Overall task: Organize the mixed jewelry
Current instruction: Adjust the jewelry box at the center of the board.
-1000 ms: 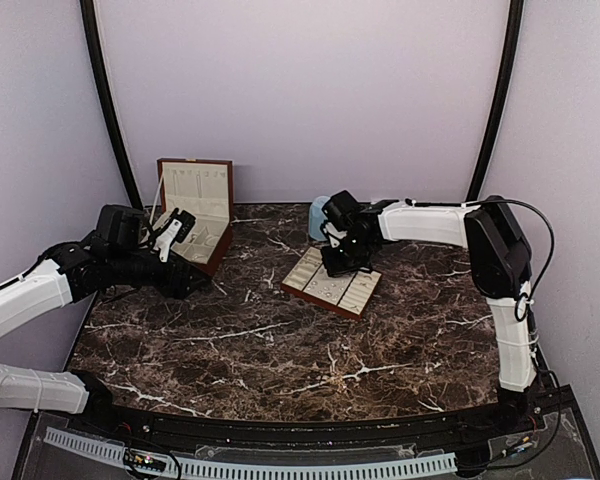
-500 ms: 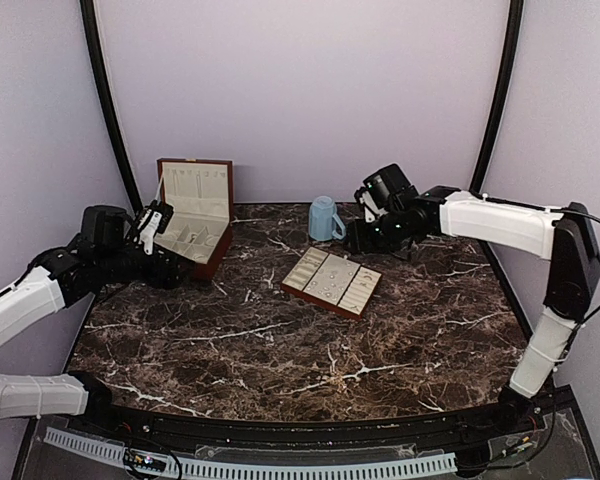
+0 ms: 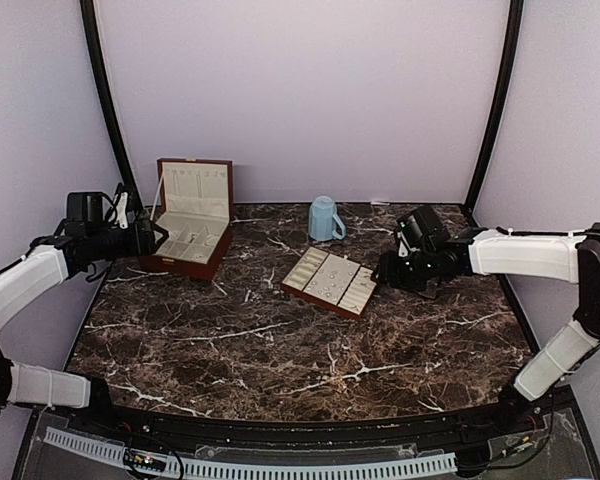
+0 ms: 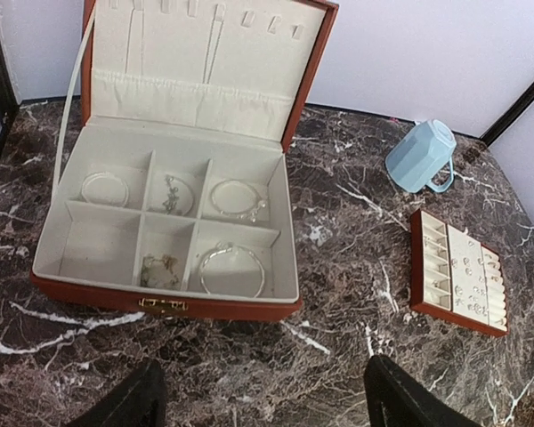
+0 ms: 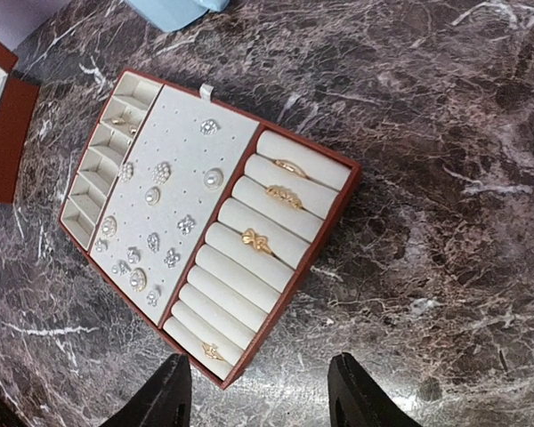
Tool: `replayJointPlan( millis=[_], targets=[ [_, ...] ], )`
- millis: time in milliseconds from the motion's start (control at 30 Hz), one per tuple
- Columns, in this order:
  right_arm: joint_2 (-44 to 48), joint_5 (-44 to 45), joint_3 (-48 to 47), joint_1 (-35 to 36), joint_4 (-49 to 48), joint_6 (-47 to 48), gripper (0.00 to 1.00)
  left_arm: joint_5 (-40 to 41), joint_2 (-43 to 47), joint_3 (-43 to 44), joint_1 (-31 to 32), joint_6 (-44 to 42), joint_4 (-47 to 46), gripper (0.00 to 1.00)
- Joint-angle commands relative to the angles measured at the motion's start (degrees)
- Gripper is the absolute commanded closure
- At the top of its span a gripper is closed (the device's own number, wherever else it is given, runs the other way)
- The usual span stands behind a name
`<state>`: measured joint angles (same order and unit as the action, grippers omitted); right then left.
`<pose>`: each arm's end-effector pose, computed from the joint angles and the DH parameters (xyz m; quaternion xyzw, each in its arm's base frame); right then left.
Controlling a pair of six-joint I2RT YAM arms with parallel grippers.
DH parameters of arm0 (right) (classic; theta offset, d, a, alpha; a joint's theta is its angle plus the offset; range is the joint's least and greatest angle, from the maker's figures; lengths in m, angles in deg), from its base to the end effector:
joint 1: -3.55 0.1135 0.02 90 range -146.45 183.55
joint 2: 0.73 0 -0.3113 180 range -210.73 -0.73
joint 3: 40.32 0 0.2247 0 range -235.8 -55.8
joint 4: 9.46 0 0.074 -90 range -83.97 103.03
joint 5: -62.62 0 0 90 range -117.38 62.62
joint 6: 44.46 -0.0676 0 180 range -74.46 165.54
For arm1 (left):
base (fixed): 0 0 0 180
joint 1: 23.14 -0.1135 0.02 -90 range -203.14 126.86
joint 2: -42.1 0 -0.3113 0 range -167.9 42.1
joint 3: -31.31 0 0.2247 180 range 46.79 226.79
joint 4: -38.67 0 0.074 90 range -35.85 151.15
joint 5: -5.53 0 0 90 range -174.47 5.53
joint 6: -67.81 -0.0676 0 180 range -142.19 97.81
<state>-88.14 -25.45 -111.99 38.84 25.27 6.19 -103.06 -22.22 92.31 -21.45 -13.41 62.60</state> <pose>0.2562 0.1786 0.2543 0.0390 0.9402 0.1924 0.2785 0.2314 -0.0284 0.3178 0.0318 0.8462 -0.1842 0.4991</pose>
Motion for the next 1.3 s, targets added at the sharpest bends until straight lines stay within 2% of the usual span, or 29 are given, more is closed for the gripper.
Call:
replayJointPlan(
  millis=[0, 167, 400, 733, 933, 1100, 1200, 1267],
  targets=[
    [-1.5, -3.9, 2.0, 0.7, -8.6, -6.0, 0.5, -2.3, -2.0, 4.6, -0.5, 1.2, -3.6, 0.21],
    [-4.6, -3.9, 1.5, 1.6, -9.7, -7.7, 0.56, -4.7, -6.7, 6.0, 0.1, 1.8, -4.6, 0.28],
    [-4.2, -2.5, 2.8, 1.6, -12.4, -10.0, 0.57, 0.1, -18.1, 11.4, 8.6, 0.6, -4.1, 0.3],
    [-2.0, -3.4, 4.0, 1.7, -14.1, -10.8, 0.57, 4.8, -35.9, 23.3, 11.4, 1.0, 0.9, 0.38],
    [-2.6, -4.3, 4.0, 1.6, -14.3, -10.1, 0.58, 7.5, -41.5, 27.4, 13.2, 0.2, 4.0, 0.51],
    [-3.1, -4.8, 4.1, 1.6, -14.3, -9.7, 0.58, 12.2, -43.9, 28.8, 14.7, -0.7, 6.5, 0.53],
    [-3.1, -4.8, 4.1, 1.5, -14.4, -9.5, 0.58, 14.0, -44.2, 28.2, 15.3, -0.2, 6.7, 0.6],
    [-3.0, -4.9, 4.2, 1.5, -14.5, -9.4, 0.58, 14.7, -44.1, 27.7, 15.8, 0.0, 7.1, 0.68]
  ],
)
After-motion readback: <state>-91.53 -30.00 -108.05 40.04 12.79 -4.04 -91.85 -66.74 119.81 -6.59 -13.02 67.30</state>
